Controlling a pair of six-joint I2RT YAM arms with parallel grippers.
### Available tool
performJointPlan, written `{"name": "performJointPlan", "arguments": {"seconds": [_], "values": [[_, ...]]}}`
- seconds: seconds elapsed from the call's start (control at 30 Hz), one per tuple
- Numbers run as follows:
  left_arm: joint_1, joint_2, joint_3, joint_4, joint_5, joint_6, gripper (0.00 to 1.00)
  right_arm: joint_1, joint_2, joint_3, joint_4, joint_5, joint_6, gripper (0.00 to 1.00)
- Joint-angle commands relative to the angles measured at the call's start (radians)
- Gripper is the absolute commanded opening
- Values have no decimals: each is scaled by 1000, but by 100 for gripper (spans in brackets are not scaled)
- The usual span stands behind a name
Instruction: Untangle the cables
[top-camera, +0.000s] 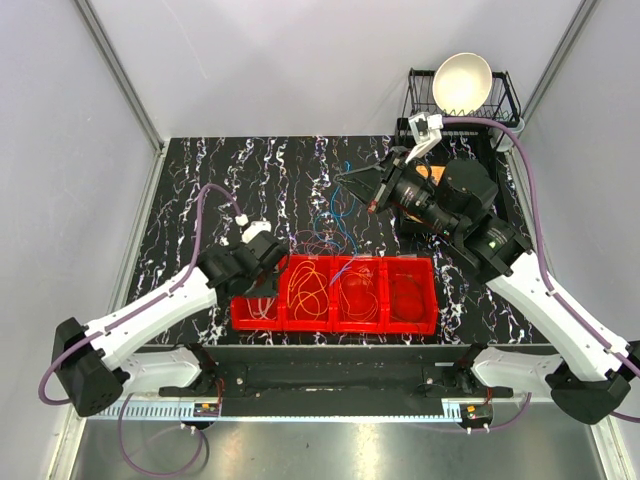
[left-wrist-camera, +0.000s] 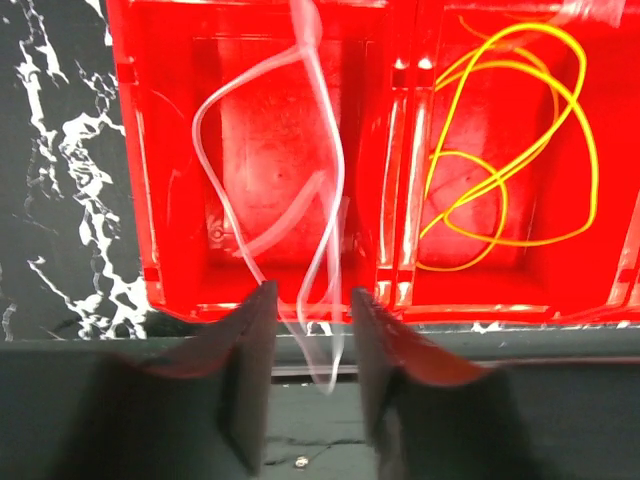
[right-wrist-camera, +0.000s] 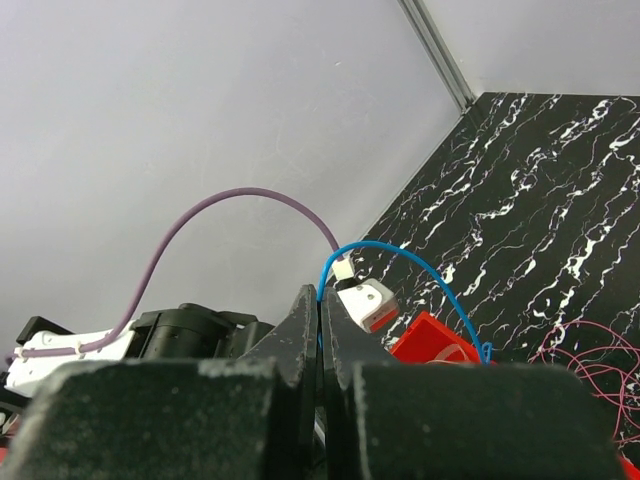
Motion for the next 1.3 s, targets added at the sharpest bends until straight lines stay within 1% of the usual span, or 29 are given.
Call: {"name": "performJointPlan", "arguments": {"seconds": [0.0, 0.03, 0.13, 0.2, 0.33, 0.47, 0.63, 0.7, 0.8, 0.9, 1.07, 1.27], "values": [[3, 8, 38, 43, -27, 21, 63, 6, 7, 23, 42, -34, 3, 0], [3, 11, 45, 42, -32, 24, 76, 6, 12, 33, 39, -40, 5, 0], [8, 20, 93, 3, -67, 24, 83, 7, 21, 49, 33, -46, 3, 0], [9, 20, 133, -23, -78, 33, 84, 7, 29, 52, 29, -52, 3, 0], [9, -33, 188, -69, -101, 42, 87, 6, 53, 70, 29, -89, 31, 0], [18, -119, 220, -159, -205, 28, 92, 7, 114, 92, 42, -153, 78, 0], [35, -271, 168, -170, -288, 45, 94, 15, 199, 124, 82, -244, 170, 0], [37, -311, 127, -161, -314, 48, 94, 35, 236, 136, 81, -236, 172, 0], [37, -395, 56, -121, -323, 64, 94, 70, 277, 156, 81, -212, 175, 0], [37, -447, 1, -89, -330, 58, 94, 108, 325, 179, 81, -201, 180, 0], [37, -497, -14, -53, -348, 82, 93, 165, 412, 210, 78, -173, 198, 0], [37, -523, -33, -40, -343, 84, 92, 190, 503, 254, 78, -158, 212, 0]]}}
